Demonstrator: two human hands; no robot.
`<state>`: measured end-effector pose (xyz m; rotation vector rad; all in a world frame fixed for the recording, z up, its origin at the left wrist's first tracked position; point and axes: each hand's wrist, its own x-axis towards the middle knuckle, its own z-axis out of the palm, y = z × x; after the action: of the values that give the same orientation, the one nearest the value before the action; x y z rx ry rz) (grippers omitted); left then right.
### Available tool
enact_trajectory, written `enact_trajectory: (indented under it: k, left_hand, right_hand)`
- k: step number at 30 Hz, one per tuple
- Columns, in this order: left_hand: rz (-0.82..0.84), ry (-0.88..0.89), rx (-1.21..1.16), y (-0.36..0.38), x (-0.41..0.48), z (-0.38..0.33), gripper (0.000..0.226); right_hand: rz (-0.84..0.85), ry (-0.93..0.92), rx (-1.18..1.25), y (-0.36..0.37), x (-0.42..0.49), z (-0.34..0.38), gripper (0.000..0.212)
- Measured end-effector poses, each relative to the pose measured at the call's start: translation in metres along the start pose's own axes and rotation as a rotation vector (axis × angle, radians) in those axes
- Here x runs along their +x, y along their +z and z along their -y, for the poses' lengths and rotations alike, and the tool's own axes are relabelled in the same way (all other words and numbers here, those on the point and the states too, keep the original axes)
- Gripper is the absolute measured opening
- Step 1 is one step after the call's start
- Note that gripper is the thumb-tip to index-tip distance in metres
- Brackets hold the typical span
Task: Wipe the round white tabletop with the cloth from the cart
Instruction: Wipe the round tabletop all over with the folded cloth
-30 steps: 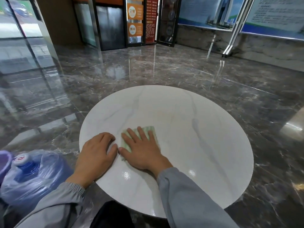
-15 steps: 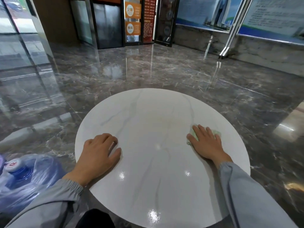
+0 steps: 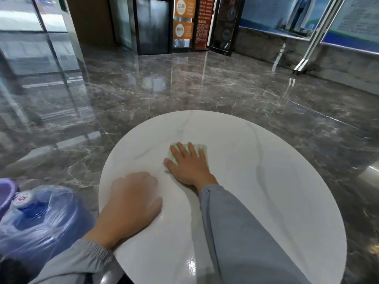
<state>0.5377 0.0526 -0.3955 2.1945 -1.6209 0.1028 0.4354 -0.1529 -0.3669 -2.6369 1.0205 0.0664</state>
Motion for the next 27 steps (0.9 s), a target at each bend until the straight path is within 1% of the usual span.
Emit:
enact_trajectory:
  k: [1,3,6,9,11,13,14,16,20,22,24,25,27]
  left_hand:
    - [0.003,-0.003,-0.002,-0.001,-0.001,0.000,0.038]
    - [-0.004,-0.009,-0.011,-0.001,-0.001,0.000,0.037]
    - [-0.011,-0.010,-0.011,-0.001,-0.001,0.001,0.037]
    - [-0.025,-0.008,-0.005,0.000,-0.001,0.000,0.036]
    - [-0.029,-0.001,0.003,0.001,0.000,-0.001,0.036]
    - [-0.034,0.001,0.008,0.001,0.000,-0.002,0.037]
    - [-0.035,0.002,0.007,0.001,0.000,-0.002,0.038]
    - [-0.041,0.001,0.006,0.001,0.000,-0.002,0.038]
    - [-0.059,-0.006,-0.019,0.000,-0.001,-0.003,0.035]
    - [-0.068,-0.007,-0.028,0.000,-0.002,-0.001,0.034]
    - [-0.069,-0.009,-0.055,0.000,-0.003,0.000,0.032]
    - [-0.076,-0.014,-0.074,0.000,-0.004,0.001,0.031]
    - [-0.082,-0.021,-0.104,-0.001,-0.005,0.002,0.030]
  right_hand:
    - [-0.002,-0.008,0.005,-0.002,-0.001,-0.008,0.069]
    - [-0.030,0.039,-0.020,-0.009,-0.006,-0.041,0.069]
    - [-0.057,0.231,-0.049,-0.024,-0.022,-0.119,0.070]
    - [-0.071,0.429,-0.022,-0.043,-0.052,-0.185,0.070]
    - [-0.068,0.504,-0.003,-0.047,-0.061,-0.196,0.069]
    - [-0.060,0.520,0.019,-0.044,-0.052,-0.181,0.069]
    - [-0.058,0.498,0.020,-0.041,-0.043,-0.166,0.070]
    - [-0.056,0.387,-0.016,-0.033,-0.020,-0.128,0.070]
    - [-0.003,0.071,-0.082,-0.003,0.012,-0.021,0.069]
    - [0.034,-0.080,-0.099,0.007,0.016,0.021,0.069]
    - [0.062,-0.161,-0.073,0.004,0.022,0.028,0.068]
    - [0.061,-0.165,-0.069,-0.001,0.025,0.020,0.069]
    - [0.031,-0.073,-0.046,-0.013,0.025,-0.012,0.070]
